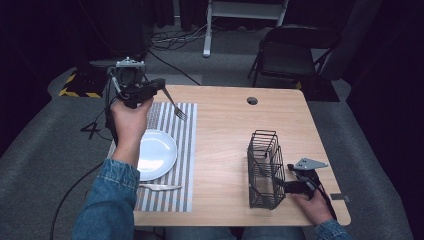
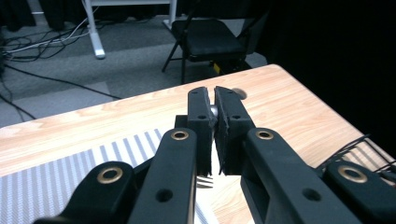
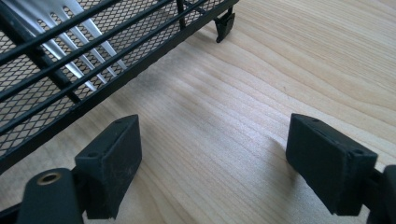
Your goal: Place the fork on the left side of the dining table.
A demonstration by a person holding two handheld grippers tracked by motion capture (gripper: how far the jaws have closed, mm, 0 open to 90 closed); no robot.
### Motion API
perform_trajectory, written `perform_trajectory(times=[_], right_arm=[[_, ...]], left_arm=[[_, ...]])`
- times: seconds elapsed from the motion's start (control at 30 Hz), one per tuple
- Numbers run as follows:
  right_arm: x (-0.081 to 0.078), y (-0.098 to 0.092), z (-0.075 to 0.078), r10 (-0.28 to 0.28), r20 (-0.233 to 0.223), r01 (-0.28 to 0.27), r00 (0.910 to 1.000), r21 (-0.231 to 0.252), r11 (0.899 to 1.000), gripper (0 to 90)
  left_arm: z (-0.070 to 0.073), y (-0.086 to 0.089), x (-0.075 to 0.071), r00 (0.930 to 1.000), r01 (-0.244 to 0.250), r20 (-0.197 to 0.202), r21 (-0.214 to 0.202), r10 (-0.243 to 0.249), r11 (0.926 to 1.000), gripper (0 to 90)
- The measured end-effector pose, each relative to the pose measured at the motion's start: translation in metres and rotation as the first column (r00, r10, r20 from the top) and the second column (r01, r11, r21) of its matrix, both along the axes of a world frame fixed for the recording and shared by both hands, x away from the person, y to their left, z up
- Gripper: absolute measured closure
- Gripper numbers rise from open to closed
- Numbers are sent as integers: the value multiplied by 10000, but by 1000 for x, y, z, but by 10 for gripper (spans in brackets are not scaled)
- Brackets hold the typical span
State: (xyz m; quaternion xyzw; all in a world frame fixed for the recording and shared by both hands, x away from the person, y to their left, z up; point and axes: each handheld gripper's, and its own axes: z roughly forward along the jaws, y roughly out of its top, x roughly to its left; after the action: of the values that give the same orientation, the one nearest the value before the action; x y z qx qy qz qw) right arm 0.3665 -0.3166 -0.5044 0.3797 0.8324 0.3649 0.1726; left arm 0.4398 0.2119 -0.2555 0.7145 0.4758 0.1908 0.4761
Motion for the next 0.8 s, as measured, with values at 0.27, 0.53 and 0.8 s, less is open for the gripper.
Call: perform_trajectory(times=[0.27,0.53,0.8], right_arm=[[0,2,0,-214,0,214,9998,-18,9998,184],[0,2,0,-270,-3,270,9996,-23,9996,184],[1,3,0,-301,-4,301,9995,-15,9995,184]], left_arm=[[-30,16,21,9994,-199,-271,177,204,9996,858],[-53,17,57,9973,-568,-425,634,596,9964,858],[-73,21,74,9945,-672,-787,312,695,9972,857]])
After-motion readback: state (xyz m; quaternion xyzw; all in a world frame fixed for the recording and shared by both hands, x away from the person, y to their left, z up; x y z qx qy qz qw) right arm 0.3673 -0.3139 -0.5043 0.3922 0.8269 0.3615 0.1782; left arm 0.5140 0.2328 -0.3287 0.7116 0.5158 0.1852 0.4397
